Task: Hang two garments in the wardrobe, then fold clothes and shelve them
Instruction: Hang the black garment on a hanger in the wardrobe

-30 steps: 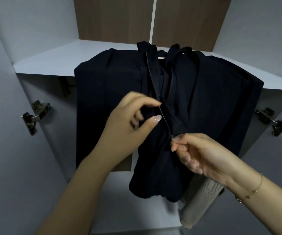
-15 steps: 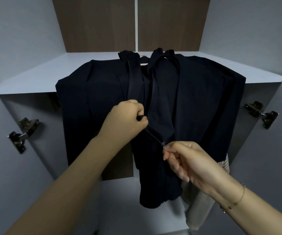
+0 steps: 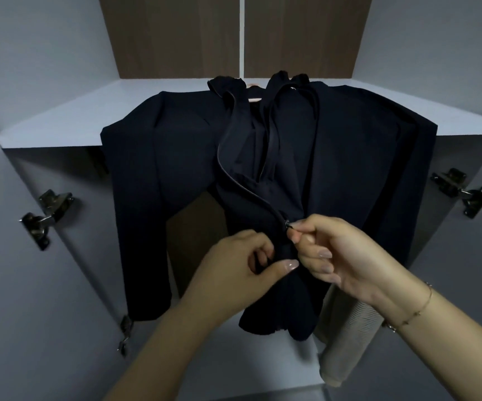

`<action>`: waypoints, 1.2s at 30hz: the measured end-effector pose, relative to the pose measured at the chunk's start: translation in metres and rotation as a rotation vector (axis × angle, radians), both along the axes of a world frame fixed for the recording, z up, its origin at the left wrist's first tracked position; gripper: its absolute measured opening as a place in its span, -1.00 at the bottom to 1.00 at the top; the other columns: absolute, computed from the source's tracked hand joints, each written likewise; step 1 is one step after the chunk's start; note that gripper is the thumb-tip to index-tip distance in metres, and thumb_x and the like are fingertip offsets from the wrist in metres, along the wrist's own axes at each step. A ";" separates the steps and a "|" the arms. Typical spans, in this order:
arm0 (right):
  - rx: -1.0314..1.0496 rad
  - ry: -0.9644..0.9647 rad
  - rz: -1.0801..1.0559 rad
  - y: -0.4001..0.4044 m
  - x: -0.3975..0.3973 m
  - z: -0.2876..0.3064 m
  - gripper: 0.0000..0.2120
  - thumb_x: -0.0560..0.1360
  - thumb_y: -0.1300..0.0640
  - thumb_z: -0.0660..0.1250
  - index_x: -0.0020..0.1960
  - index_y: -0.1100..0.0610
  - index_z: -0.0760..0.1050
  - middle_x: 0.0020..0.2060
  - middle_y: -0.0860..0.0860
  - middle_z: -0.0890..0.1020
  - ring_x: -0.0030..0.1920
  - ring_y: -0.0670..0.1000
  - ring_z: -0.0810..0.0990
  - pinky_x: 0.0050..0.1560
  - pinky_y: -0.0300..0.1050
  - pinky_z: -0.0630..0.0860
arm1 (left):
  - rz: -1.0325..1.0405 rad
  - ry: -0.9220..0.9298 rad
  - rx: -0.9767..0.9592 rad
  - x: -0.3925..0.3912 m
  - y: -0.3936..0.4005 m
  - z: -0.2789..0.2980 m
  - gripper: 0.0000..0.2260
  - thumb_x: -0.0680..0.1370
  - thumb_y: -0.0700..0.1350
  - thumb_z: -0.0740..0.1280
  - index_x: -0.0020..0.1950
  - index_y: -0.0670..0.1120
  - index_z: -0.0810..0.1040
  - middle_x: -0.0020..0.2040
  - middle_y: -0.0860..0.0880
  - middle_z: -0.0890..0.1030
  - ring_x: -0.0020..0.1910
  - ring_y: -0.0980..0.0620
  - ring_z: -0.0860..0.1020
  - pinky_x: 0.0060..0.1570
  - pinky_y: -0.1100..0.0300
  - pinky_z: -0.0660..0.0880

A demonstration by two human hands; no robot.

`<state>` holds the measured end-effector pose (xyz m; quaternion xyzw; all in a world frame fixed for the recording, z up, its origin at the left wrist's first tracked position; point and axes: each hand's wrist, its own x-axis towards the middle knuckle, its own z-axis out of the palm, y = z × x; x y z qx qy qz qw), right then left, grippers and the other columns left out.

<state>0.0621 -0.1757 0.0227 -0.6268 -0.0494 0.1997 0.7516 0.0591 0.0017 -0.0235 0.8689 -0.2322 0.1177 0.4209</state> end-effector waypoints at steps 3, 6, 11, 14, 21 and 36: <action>-0.011 0.027 0.025 0.001 0.003 0.006 -0.76 0.49 0.17 0.22 -0.33 0.17 0.48 -0.58 -0.04 0.23 -0.63 -0.12 0.19 -0.70 -0.33 0.13 | 0.000 -0.056 -0.043 0.002 -0.004 -0.005 -0.66 0.52 0.10 0.34 -0.35 0.02 0.30 -0.36 0.10 0.39 -0.37 0.12 0.40 -0.33 0.17 0.37; 0.071 0.129 0.038 0.008 0.010 0.018 -0.83 0.43 0.18 0.23 -0.33 0.18 0.44 -0.59 -0.07 0.24 -0.65 -0.15 0.20 -0.73 -0.35 0.09 | -0.009 -0.041 -0.022 0.008 0.001 -0.004 -0.66 0.49 0.10 0.34 -0.34 -0.02 0.28 -0.37 0.11 0.38 -0.39 0.15 0.35 -0.36 0.29 0.33; 0.174 0.098 0.025 0.013 0.035 0.057 -0.92 0.39 0.18 0.18 -0.27 0.16 0.36 -0.62 -0.10 0.26 -0.67 -0.16 0.25 -0.75 -0.39 0.12 | -0.053 0.144 0.062 0.009 0.009 -0.022 -0.59 0.52 0.03 0.39 -0.40 0.02 0.25 -0.45 0.12 0.34 -0.44 0.18 0.32 -0.37 0.33 0.29; 0.122 0.030 0.011 0.010 0.045 0.070 -0.89 0.43 0.19 0.19 -0.27 0.16 0.38 -0.60 -0.10 0.28 -0.65 -0.16 0.25 -0.73 -0.37 0.16 | -0.004 0.184 0.087 0.007 0.017 -0.027 -0.66 0.52 0.09 0.37 -0.36 0.06 0.31 -0.40 0.17 0.43 -0.41 0.18 0.40 -0.35 0.28 0.36; -0.009 0.017 0.103 0.014 0.043 0.068 -0.91 0.40 0.16 0.26 -0.24 0.19 0.43 -0.58 -0.07 0.29 -0.64 -0.16 0.24 -0.74 -0.35 0.15 | 0.191 -0.209 -0.147 0.024 -0.003 0.036 -0.85 0.55 0.09 0.32 -0.10 0.03 0.52 -0.28 0.13 0.52 -0.35 0.09 0.50 -0.31 0.13 0.49; -0.022 -0.032 0.042 0.027 0.073 0.118 -0.86 0.53 0.21 0.16 -0.19 0.20 0.41 -0.55 -0.06 0.28 -0.63 -0.16 0.24 -0.74 -0.37 0.09 | 0.271 -0.192 -0.133 0.040 0.005 0.043 -0.70 0.48 0.23 0.33 0.13 0.13 0.47 -0.12 0.22 0.54 -0.22 0.22 0.52 -0.25 0.31 0.50</action>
